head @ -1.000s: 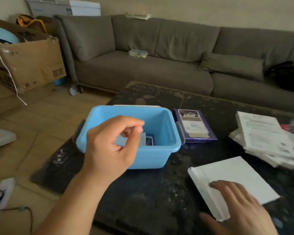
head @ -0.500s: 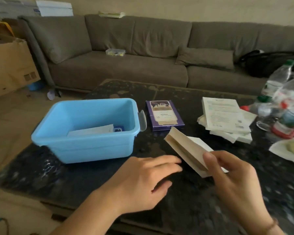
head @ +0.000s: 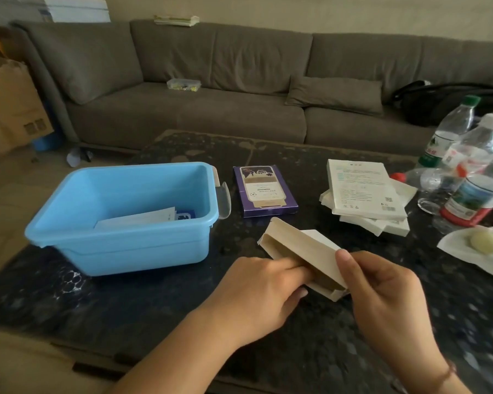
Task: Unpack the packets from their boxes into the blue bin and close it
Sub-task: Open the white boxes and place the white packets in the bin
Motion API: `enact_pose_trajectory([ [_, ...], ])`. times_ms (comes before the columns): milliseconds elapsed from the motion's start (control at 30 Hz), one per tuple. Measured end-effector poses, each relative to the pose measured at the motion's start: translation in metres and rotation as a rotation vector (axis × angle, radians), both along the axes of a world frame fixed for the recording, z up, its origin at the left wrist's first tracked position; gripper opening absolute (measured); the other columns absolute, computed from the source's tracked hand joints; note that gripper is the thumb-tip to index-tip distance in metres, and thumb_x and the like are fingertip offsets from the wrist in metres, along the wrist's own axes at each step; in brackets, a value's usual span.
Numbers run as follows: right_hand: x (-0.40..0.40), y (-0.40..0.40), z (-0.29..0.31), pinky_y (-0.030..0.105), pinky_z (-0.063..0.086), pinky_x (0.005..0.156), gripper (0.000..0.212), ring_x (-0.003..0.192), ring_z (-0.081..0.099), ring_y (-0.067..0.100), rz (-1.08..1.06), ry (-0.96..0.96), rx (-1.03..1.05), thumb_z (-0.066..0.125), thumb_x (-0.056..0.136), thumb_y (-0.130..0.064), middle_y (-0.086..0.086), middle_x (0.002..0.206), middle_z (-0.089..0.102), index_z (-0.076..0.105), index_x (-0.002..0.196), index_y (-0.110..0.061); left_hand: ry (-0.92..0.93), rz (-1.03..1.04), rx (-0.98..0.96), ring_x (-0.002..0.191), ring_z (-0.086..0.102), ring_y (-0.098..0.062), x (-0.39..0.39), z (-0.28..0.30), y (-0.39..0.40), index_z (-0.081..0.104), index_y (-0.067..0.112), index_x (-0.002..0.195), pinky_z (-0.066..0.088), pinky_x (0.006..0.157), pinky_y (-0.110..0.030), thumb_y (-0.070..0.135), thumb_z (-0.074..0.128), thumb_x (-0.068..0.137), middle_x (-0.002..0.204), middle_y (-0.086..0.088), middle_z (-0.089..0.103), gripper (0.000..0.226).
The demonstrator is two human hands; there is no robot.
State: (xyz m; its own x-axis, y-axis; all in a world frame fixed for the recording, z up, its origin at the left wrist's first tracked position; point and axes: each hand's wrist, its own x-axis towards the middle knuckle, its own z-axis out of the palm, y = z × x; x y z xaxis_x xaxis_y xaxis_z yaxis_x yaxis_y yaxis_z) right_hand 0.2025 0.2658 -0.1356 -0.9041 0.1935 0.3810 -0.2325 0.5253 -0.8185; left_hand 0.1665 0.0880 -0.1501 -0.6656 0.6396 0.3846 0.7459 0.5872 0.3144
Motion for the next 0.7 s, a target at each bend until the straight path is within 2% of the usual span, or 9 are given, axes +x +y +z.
enact_pose_trajectory([
  [67,0.002,-0.001,0.000,0.007,0.036,0.048,0.027,0.054,0.059,0.002,0.001,0.046,0.007,0.058,0.090,-0.029,-0.018,0.057,0.062,0.069,0.066,-0.023,0.030,-0.021,0.023,0.096,0.069,-0.010,-0.003,-0.005,-0.003,0.070,0.026,0.116,0.057,0.083,-0.025,0.023,0.064,0.095,0.111,0.009,0.073,0.023],
  [167,0.003,-0.002,-0.005,0.005,0.036,0.049,0.028,0.054,0.060,-0.004,-0.001,0.115,0.053,0.060,0.091,-0.026,-0.015,0.062,0.064,0.069,0.066,-0.020,0.081,-0.104,0.053,0.085,0.071,-0.011,-0.002,-0.007,-0.013,0.076,0.017,0.104,0.060,0.072,-0.029,0.012,0.070,0.089,0.098,0.003,0.076,0.017],
  [267,0.006,0.000,-0.013,0.003,0.036,0.047,0.024,0.058,0.061,-0.006,-0.014,0.188,0.128,0.064,0.092,-0.020,-0.011,0.061,0.064,0.071,0.069,-0.016,0.156,-0.154,0.120,0.089,0.073,-0.010,0.007,-0.008,-0.034,0.077,0.011,0.102,0.060,0.071,-0.026,0.008,0.075,0.084,0.107,0.000,0.076,0.019],
  [333,0.009,-0.003,-0.020,0.002,0.039,0.049,0.018,0.068,0.063,-0.005,-0.006,0.201,0.148,0.063,0.092,-0.017,-0.016,0.077,0.068,0.071,0.076,-0.020,0.212,-0.151,0.176,0.088,0.074,-0.010,0.018,-0.012,-0.054,0.072,0.011,0.102,0.060,0.068,-0.025,0.006,0.073,0.084,0.115,-0.002,0.074,0.018],
  [433,0.014,-0.011,-0.037,0.002,0.045,0.063,0.028,0.088,0.063,-0.006,0.020,0.158,0.199,0.054,0.093,-0.040,-0.021,0.092,0.068,0.073,0.080,-0.024,0.322,-0.117,0.229,0.089,0.074,-0.013,0.033,-0.020,-0.083,0.059,0.013,0.100,0.058,0.065,-0.026,0.003,0.065,0.085,0.122,-0.005,0.070,0.018],
  [500,0.016,-0.016,-0.051,0.011,0.051,0.072,0.038,0.091,0.064,-0.005,0.072,0.143,0.291,0.049,0.091,-0.050,-0.021,0.095,0.068,0.074,0.077,-0.024,0.323,-0.091,0.292,0.099,0.073,-0.016,0.042,-0.024,-0.100,0.056,0.011,0.099,0.059,0.071,-0.029,0.000,0.060,0.086,0.123,-0.008,0.069,0.017],
  [600,0.022,-0.025,-0.064,0.032,0.059,0.081,0.036,0.099,0.067,0.004,0.148,0.113,0.547,0.051,0.087,-0.051,-0.018,0.095,0.070,0.076,0.077,-0.027,0.231,-0.057,0.427,0.108,0.070,-0.019,0.051,-0.022,-0.117,0.055,0.009,0.099,0.059,0.080,-0.032,-0.003,0.055,0.087,0.126,-0.006,0.067,0.017],
  [667,0.025,-0.033,-0.059,0.036,0.058,0.084,0.041,0.100,0.068,0.009,0.165,0.057,0.676,0.047,0.085,-0.059,-0.015,0.099,0.071,0.075,0.080,-0.029,0.199,-0.034,0.476,0.107,0.070,-0.015,0.055,-0.016,-0.124,0.056,0.010,0.098,0.058,0.082,-0.030,0.004,0.053,0.092,0.122,-0.001,0.066,0.009],
  [700,0.028,-0.039,-0.054,0.035,0.056,0.087,0.047,0.102,0.067,0.011,0.170,0.029,0.675,0.044,0.086,-0.064,-0.014,0.103,0.071,0.075,0.084,-0.028,0.196,-0.031,0.489,0.105,0.070,-0.014,0.059,-0.011,-0.126,0.057,0.010,0.097,0.058,0.080,-0.029,0.005,0.053,0.092,0.120,0.000,0.068,0.008],
])
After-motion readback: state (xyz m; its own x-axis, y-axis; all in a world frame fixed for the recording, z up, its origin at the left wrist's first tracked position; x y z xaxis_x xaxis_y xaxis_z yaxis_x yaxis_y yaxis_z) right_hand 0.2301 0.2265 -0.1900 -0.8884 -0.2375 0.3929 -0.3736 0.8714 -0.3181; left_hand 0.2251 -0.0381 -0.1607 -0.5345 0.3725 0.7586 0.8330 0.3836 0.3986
